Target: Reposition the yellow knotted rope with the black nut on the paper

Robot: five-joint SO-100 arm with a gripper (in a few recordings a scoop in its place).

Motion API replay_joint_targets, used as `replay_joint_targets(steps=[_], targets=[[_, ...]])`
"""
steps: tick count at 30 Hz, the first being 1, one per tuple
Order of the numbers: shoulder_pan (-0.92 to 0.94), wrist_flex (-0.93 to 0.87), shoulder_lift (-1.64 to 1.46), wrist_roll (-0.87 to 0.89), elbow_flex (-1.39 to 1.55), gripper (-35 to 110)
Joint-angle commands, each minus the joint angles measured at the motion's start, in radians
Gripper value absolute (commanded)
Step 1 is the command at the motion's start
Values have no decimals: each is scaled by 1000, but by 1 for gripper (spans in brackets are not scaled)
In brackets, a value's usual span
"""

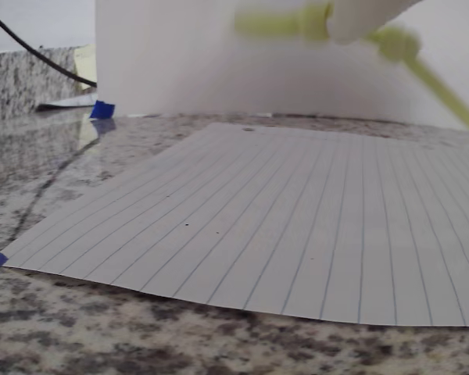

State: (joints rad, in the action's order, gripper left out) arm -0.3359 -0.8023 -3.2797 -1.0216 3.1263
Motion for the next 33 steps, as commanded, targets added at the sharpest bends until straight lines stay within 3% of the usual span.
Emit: replay_joint_targets(steps=[1,4,14,29,33], targets=[[-14,-29,-3,11,-3,61],[-18,-15,-3,-6,-3,68],[48,-26,26,-11,-32,65],[479,-147,747,17,-522,61],[558,-160,891,141,-597,60]])
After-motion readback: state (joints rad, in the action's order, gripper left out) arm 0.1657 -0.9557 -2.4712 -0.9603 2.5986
